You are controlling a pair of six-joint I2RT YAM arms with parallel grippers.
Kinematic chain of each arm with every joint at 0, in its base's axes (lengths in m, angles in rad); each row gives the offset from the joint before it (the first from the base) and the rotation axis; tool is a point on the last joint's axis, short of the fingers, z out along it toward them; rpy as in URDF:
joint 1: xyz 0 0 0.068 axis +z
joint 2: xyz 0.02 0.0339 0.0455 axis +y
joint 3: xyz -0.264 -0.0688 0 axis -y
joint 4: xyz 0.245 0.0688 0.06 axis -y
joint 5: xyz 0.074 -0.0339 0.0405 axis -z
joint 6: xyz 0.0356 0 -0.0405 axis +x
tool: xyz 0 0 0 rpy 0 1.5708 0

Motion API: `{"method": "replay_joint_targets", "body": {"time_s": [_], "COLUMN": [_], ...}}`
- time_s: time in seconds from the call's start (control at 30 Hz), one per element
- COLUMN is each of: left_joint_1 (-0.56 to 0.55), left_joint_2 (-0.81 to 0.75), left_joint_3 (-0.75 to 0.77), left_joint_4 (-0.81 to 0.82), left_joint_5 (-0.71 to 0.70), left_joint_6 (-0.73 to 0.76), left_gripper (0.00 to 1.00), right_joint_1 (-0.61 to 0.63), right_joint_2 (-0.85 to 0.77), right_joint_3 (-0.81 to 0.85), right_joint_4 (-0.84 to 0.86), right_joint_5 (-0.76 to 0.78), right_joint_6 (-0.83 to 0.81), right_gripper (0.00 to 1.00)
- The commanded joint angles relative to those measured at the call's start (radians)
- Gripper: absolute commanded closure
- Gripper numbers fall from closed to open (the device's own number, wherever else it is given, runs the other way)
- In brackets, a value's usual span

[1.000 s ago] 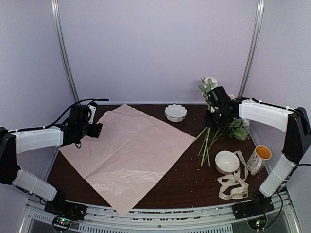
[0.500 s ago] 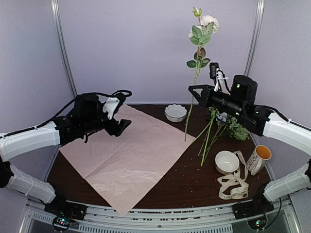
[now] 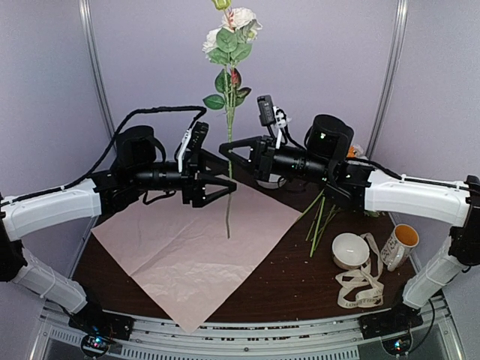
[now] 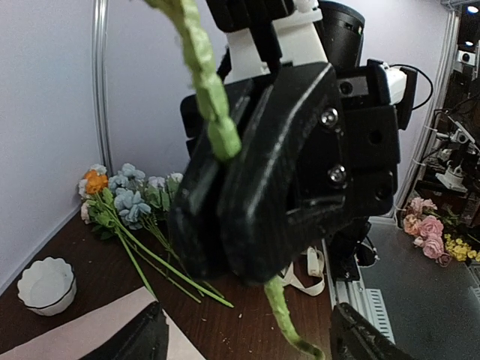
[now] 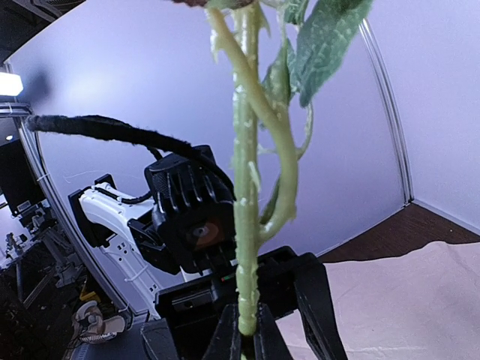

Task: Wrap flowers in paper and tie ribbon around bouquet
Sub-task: Pass from the right arm to the left, then place the fake flower on the flattened wrapping paper.

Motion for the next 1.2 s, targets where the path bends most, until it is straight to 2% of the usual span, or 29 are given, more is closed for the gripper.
{"method": "replay_joint_targets", "body": {"time_s": [0.0,0.03,0.1,0.2,0.3,0.33,0.4,0.43,0.5,0.63,0.73,0.97,1.07,1.17], "left_joint_1": [-0.004,-0.006,-0.007,-0.007,-0.003,0.0,0.012,0.026,0.083,0.239,0.303,0.395,0.426,0.445], "left_joint_2": [0.017,0.015,0.016,0.019,0.02,0.021,0.025,0.029,0.051,0.118,0.184,0.387,0.449,0.514], "left_joint_3": [0.011,0.006,0.006,0.003,0.003,0.004,0.008,0.012,0.012,-0.048,-0.083,-0.037,-0.05,-0.078], "left_joint_4": [0.161,0.169,0.168,0.193,0.186,0.175,0.131,0.097,0.028,-0.055,-0.078,-0.208,-0.203,-0.126], "left_joint_5": [0.152,0.147,0.136,0.118,0.089,0.084,0.043,0.014,-0.051,-0.116,-0.132,-0.124,-0.135,-0.116], "left_joint_6": [-0.109,-0.114,-0.116,-0.15,-0.207,-0.223,-0.266,-0.292,-0.372,-0.53,-0.532,-0.436,-0.452,-0.523], "left_gripper": [0.28,0.33,0.53,1.0,1.0,1.0,1.0,1.0,1.0,1.0,1.0,1.0,1.0,1.0], "right_joint_1": [0.008,0.006,0.008,0.008,0.003,-0.001,-0.016,-0.025,-0.05,-0.103,-0.138,-0.215,-0.265,-0.331], "right_joint_2": [0.009,0.009,0.01,0.014,0.011,0.011,0.011,0.009,0.003,-0.021,-0.027,-0.019,0.002,0.039], "right_joint_3": [0.038,0.038,0.038,0.042,0.062,0.07,0.087,0.091,0.092,0.076,0.074,0.046,0.041,0.029], "right_joint_4": [0.05,0.05,0.047,0.028,-0.052,-0.091,-0.163,-0.197,-0.271,-0.426,-0.546,-0.723,-0.791,-0.837], "right_joint_5": [-0.037,-0.037,-0.036,-0.029,0.011,0.035,0.092,0.136,0.229,0.462,0.57,0.677,0.713,0.7], "right_joint_6": [0.012,0.013,0.013,0.006,-0.027,-0.038,-0.05,-0.051,-0.05,-0.034,-0.041,-0.036,-0.014,0.023], "right_gripper": [1.0,1.0,1.0,1.0,0.99,0.85,0.5,0.38,0.31,0.29,0.29,0.28,0.28,0.3]}}
